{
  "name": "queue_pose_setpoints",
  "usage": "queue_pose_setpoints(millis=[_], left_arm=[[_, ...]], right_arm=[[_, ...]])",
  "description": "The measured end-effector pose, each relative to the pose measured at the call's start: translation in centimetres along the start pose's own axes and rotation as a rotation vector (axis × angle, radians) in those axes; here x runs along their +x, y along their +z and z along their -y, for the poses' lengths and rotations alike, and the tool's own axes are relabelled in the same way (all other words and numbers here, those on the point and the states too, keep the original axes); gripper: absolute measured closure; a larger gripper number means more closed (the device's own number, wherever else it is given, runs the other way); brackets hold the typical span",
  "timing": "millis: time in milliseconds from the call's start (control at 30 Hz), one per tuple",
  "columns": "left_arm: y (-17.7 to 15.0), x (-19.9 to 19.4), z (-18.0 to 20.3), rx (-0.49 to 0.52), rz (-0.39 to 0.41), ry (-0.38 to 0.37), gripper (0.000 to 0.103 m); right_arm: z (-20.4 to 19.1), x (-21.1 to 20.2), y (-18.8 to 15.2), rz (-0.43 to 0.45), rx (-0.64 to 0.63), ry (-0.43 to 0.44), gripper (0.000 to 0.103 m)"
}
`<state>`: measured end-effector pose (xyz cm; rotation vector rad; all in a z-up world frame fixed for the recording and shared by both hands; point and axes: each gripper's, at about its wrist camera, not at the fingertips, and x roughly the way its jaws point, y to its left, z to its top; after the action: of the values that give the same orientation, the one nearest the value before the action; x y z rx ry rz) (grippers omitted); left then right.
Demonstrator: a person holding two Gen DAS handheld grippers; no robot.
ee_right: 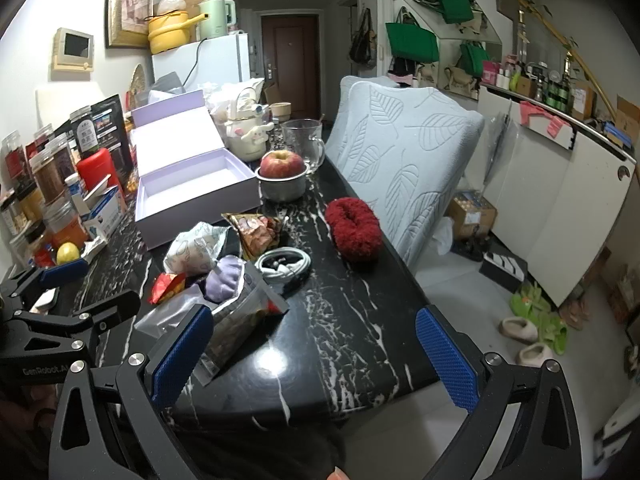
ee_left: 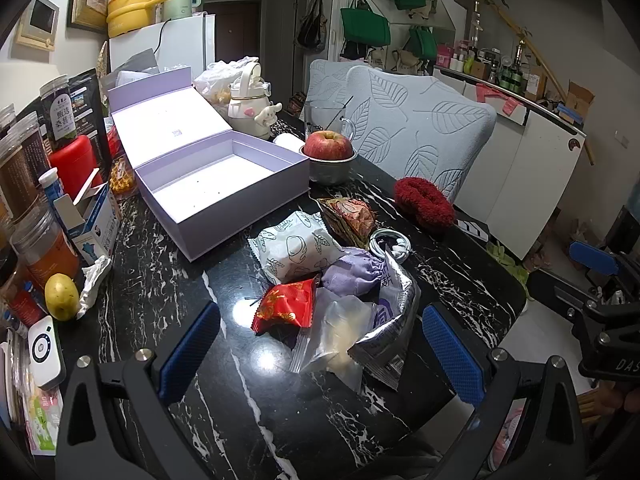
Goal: Organize soft objects
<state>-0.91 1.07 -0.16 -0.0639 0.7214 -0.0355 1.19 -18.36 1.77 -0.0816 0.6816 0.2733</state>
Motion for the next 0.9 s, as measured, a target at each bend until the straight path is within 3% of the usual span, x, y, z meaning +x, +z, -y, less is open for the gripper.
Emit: queue_pose_setpoints(millis=[467, 900], left_arm=[[0.1, -0.7, -0.3, -0.009, 0.013, 0.001, 0.000], [-1.0, 0.4, -2.7, -0.065, -0.008, 0.026, 0.000]], right_arm=[[-0.3, -0.4, -0.2, 0.010, 0.001, 0.010, 0.000], [-0.5, 1.3, -1.3, -0.022, -0.001, 0.076, 0.000]])
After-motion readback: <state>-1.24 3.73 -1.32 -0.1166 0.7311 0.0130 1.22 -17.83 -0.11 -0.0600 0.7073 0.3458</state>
